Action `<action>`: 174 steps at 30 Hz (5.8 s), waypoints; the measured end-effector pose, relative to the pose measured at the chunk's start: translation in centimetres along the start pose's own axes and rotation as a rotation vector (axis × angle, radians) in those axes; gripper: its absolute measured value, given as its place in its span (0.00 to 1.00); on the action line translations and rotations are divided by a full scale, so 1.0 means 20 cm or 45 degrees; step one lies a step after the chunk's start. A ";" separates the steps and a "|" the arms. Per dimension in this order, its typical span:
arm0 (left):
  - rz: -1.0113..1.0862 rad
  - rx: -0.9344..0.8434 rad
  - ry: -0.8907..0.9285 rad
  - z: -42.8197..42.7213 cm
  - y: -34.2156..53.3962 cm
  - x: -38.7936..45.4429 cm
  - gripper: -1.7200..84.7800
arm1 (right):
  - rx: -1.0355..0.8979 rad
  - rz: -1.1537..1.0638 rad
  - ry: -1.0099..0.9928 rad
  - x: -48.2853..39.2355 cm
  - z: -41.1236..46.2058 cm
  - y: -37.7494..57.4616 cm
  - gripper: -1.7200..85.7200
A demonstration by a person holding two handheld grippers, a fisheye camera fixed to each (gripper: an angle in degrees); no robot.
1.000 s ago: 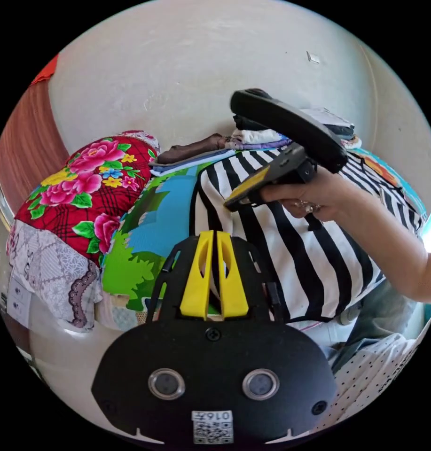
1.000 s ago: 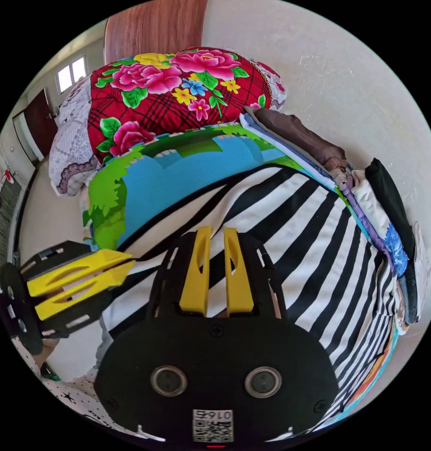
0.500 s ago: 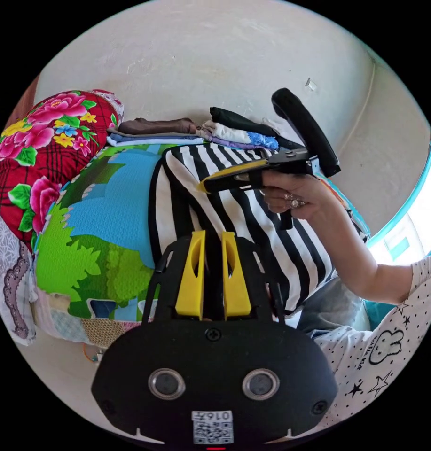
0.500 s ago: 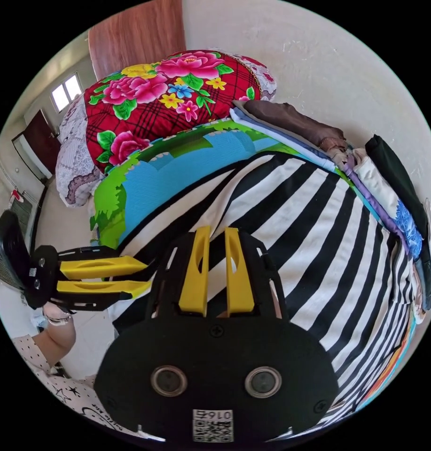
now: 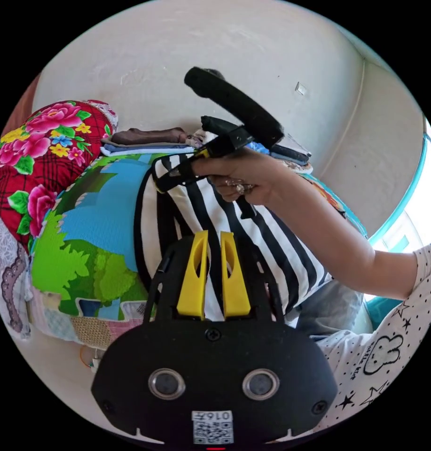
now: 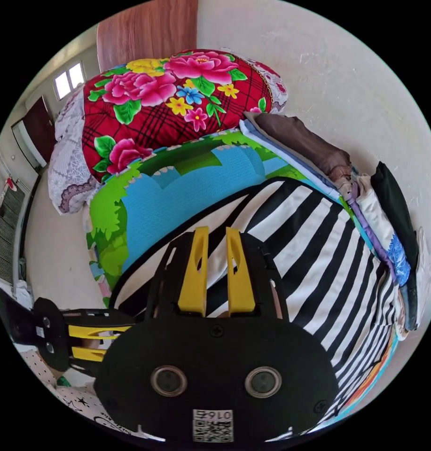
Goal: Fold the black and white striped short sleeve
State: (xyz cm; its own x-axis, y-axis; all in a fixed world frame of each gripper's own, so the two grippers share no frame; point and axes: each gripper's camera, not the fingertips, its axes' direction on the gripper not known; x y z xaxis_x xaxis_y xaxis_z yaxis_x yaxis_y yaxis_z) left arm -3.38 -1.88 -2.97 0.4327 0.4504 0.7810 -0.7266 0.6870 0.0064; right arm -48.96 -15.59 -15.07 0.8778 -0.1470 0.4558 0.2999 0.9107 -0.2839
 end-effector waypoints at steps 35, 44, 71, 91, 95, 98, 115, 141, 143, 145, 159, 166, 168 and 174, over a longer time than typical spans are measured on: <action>-0.403 0.189 -0.024 -0.21 0.40 -0.37 0.01 | 0.131 0.197 -0.609 0.49 0.17 -0.29 0.04; -0.372 0.094 0.076 -0.14 0.41 -0.33 0.04 | 0.174 0.109 -0.436 0.33 0.10 -0.32 0.10; -0.098 -0.042 -0.282 0.03 0.28 0.20 0.09 | 0.069 -0.141 -0.019 -0.06 0.28 -0.29 0.04; -0.167 0.055 0.144 0.12 0.28 -0.23 0.10 | 0.342 0.199 -0.979 0.86 0.65 0.13 0.03; -0.131 0.028 0.356 0.22 0.24 -0.38 0.12 | 0.411 0.194 -1.098 1.03 0.72 0.24 0.03; -0.132 0.025 0.592 0.29 0.22 -0.46 0.12 | 0.422 0.147 -1.083 1.09 0.76 0.29 0.03; -0.335 0.250 0.916 0.29 0.50 -0.85 0.02 | 0.410 0.055 -0.981 1.26 0.96 0.48 0.03; -0.071 -0.097 1.023 0.58 0.20 -0.69 0.17 | 0.595 0.024 -1.311 1.59 0.97 0.88 0.03; -0.097 -0.050 1.018 0.54 0.22 -0.71 0.16 | 0.588 0.035 -1.310 1.57 0.95 0.87 0.03; -0.130 0.018 1.011 0.48 0.25 -0.74 0.15 | 0.570 0.045 -1.297 1.54 0.94 0.86 0.03; -0.247 0.044 0.620 0.28 0.32 -0.67 0.14 | 0.178 0.018 -0.656 0.94 0.80 0.56 0.06; -0.169 0.028 0.498 0.25 0.29 -0.38 0.13 | 0.300 0.024 -0.173 0.68 0.40 0.72 0.09; -0.127 0.053 0.458 0.22 0.25 -0.26 0.13 | 0.347 -0.061 -0.195 0.56 0.29 0.78 0.08; -0.031 0.049 0.412 0.21 0.15 0.02 0.11 | 0.318 -0.421 -0.307 0.12 0.14 0.86 0.03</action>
State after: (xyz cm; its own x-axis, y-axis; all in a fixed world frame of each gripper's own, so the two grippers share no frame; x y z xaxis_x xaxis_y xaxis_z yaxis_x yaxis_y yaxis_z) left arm -7.68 -1.97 0.06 0.5929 0.5961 0.5415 -0.7310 0.6805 0.0513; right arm -42.82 0.74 -16.45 0.6303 -0.3775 0.6784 0.4236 0.8995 0.1070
